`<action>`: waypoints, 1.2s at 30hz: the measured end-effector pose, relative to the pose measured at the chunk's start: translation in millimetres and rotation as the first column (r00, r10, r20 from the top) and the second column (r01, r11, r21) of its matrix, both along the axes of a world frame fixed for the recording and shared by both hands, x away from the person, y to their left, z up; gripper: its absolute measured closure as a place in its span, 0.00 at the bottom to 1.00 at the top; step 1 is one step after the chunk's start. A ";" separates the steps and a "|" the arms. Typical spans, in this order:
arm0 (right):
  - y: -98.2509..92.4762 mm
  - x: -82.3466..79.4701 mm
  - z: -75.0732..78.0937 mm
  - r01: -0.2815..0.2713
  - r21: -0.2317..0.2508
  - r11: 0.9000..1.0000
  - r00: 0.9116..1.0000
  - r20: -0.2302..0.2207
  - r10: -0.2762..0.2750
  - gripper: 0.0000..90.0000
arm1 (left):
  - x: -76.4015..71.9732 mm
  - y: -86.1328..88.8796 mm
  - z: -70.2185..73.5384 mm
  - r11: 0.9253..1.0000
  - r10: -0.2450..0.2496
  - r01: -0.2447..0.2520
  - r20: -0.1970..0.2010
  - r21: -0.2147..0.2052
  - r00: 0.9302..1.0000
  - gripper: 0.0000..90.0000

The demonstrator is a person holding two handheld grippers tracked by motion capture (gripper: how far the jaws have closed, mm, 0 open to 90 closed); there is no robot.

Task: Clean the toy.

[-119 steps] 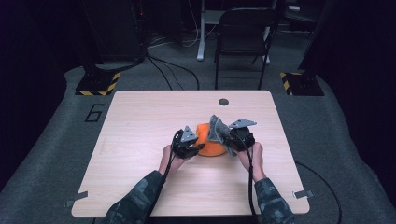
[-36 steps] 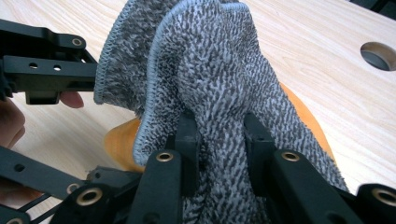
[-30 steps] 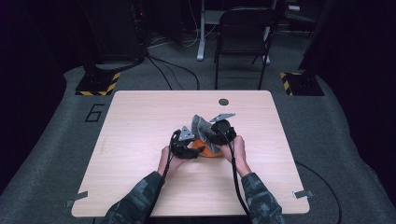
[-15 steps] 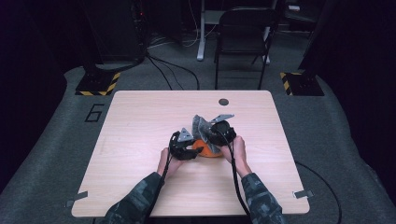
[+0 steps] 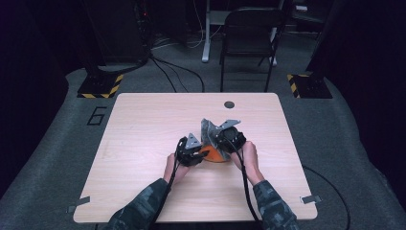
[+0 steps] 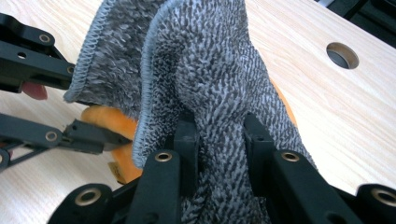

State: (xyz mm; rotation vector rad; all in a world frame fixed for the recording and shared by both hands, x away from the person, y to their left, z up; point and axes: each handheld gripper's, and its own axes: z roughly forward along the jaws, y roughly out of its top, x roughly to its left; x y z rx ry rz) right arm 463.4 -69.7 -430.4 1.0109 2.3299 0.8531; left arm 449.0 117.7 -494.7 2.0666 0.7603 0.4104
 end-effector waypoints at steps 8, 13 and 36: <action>-15.9 -3.3 -0.5 0.020 0.005 1.000 1.000 -0.002 -0.020 0.80 | 0.4 -0.1 -0.6 1.000 -0.001 0.001 0.003 -0.009 1.000 0.77; -30.4 -4.6 -4.3 0.048 0.029 0.998 0.999 -0.017 -0.048 0.80 | 1.1 0.5 -0.5 1.000 -0.005 0.005 0.005 -0.010 1.000 0.77; -68.0 5.6 -23.0 0.161 0.040 0.986 0.983 -0.099 -0.157 0.80 | 3.2 1.7 0.3 0.999 -0.033 0.033 0.009 -0.023 0.999 0.76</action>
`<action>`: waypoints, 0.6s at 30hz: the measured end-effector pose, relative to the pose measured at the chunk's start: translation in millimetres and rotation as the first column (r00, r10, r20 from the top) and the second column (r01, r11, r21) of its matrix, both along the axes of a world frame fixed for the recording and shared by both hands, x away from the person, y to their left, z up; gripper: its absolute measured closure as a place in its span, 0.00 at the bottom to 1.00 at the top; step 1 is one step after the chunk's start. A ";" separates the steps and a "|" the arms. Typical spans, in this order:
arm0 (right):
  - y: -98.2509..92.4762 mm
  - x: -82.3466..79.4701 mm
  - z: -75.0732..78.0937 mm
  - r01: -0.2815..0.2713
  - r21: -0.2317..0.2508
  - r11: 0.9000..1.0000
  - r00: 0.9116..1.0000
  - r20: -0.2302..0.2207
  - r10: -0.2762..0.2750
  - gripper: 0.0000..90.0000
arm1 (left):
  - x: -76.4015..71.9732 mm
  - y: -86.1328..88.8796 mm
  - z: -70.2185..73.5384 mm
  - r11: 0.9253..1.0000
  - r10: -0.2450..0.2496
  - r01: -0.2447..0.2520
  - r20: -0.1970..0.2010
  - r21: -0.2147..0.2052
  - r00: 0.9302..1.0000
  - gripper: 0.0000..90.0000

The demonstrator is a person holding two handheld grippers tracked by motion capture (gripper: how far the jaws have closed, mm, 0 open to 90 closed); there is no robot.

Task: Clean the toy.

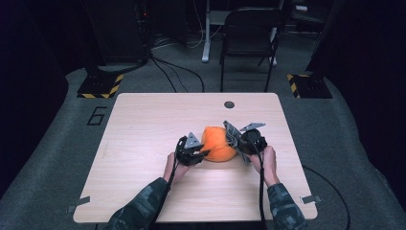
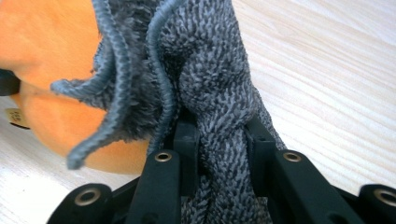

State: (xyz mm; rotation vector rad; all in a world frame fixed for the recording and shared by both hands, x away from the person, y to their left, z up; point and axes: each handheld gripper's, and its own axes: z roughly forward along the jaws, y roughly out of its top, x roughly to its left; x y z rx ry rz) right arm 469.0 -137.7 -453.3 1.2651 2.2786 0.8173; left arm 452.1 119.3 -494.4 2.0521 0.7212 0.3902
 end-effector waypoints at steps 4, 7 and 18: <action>-0.5 0.6 -1.6 0.017 -0.003 1.000 1.000 -0.008 -0.017 0.80 | 0.4 0.3 0.1 1.000 -0.004 0.004 -0.002 -0.002 1.000 0.76; -2.0 1.8 -4.7 0.029 -0.009 1.000 1.000 -0.010 -0.029 0.80 | 0.7 0.5 0.1 1.000 -0.005 0.005 0.001 -0.001 1.000 0.76; -9.9 13.5 -42.8 0.069 -0.084 0.994 0.991 -0.107 -0.078 0.80 | 2.7 3.0 -0.6 1.000 -0.003 0.003 0.003 -0.002 1.000 0.75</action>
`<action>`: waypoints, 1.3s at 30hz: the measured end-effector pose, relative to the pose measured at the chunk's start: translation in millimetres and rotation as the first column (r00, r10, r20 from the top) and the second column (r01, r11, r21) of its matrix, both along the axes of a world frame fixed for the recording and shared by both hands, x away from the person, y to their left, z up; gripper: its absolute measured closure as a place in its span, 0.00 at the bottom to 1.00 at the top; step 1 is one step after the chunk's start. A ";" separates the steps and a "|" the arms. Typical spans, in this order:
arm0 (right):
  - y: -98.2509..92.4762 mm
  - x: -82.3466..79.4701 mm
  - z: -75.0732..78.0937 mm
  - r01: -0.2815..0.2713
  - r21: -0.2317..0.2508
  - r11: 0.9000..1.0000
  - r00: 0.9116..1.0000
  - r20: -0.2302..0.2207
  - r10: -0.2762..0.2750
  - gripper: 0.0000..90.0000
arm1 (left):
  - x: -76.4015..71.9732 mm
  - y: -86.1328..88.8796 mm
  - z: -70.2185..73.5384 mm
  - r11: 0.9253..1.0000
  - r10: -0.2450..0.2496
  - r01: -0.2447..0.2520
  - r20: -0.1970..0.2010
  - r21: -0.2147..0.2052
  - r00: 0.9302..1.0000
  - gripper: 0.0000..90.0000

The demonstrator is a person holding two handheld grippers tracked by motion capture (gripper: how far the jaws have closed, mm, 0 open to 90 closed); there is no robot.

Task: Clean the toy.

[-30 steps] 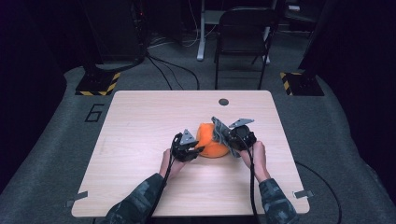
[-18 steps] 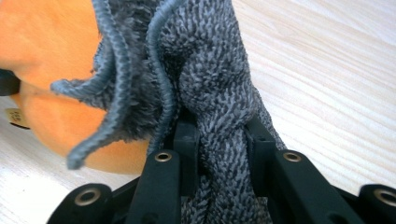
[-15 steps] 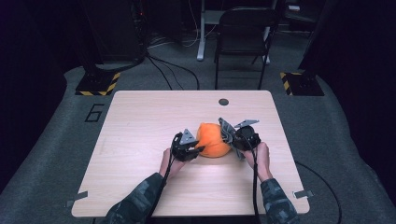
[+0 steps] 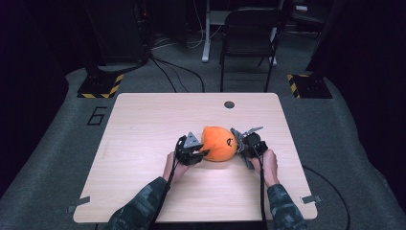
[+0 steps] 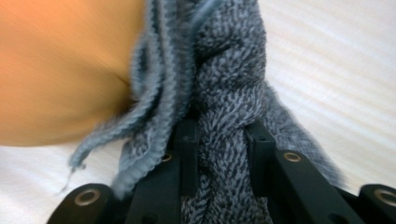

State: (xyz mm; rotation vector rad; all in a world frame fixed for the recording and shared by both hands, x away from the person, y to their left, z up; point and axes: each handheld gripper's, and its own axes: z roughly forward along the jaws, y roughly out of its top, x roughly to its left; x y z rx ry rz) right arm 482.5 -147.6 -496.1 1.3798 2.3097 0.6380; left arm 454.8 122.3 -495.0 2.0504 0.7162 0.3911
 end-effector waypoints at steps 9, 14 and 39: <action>-7.7 0.2 8.0 0.015 0.023 1.000 1.000 0.003 -0.015 0.81 | 0.3 1.2 0.0 1.000 0.001 -0.001 0.000 -0.001 1.000 0.75; -19.3 -7.5 44.1 0.023 0.103 0.994 0.994 0.101 -0.033 0.82 | 0.6 0.9 -0.5 1.000 0.005 -0.005 0.004 -0.007 1.000 0.75; 40.9 -17.3 51.3 -0.107 0.095 0.990 0.981 0.172 0.090 0.82 | 4.6 7.5 -0.1 0.998 -0.070 0.070 0.055 -0.004 0.996 0.48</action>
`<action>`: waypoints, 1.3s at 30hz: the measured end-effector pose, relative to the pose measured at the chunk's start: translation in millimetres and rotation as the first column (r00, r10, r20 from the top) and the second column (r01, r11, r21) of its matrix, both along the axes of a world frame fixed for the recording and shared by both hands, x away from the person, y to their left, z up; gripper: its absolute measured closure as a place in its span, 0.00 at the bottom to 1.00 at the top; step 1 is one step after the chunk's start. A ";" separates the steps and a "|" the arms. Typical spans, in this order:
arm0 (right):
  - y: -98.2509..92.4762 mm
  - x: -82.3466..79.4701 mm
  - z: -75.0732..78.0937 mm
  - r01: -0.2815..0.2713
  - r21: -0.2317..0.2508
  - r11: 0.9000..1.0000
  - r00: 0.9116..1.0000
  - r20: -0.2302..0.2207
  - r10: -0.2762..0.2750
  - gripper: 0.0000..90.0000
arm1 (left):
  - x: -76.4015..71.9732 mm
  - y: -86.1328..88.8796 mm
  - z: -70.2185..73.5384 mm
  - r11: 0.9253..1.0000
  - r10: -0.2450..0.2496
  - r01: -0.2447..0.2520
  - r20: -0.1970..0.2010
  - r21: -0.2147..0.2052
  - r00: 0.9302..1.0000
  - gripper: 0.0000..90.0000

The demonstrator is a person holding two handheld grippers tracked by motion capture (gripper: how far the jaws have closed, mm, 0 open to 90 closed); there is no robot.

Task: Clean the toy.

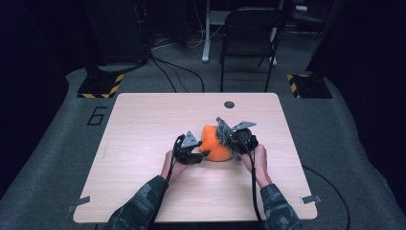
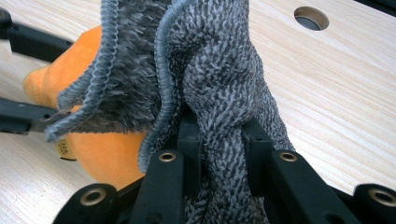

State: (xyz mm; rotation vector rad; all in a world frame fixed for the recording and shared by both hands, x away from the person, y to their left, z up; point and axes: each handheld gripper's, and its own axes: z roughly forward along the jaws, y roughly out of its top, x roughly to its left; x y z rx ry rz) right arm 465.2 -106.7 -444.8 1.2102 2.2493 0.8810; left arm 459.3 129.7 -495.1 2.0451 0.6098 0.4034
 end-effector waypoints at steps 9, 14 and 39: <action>-8.2 6.8 -2.0 -0.002 0.013 1.000 1.000 -0.012 0.002 0.82 | 5.0 9.8 -14.6 0.987 -0.089 0.067 0.149 0.143 0.985 0.23; -7.8 8.9 -1.1 -0.011 0.006 1.000 1.000 -0.022 0.011 0.82 | 7.8 6.7 -18.9 0.982 -0.123 0.096 0.167 0.162 0.978 0.17; -16.3 8.7 6.7 -0.015 0.102 0.995 1.000 -0.007 0.016 0.82 | 9.7 -6.9 -30.9 0.980 -0.107 0.071 0.196 0.185 0.975 0.73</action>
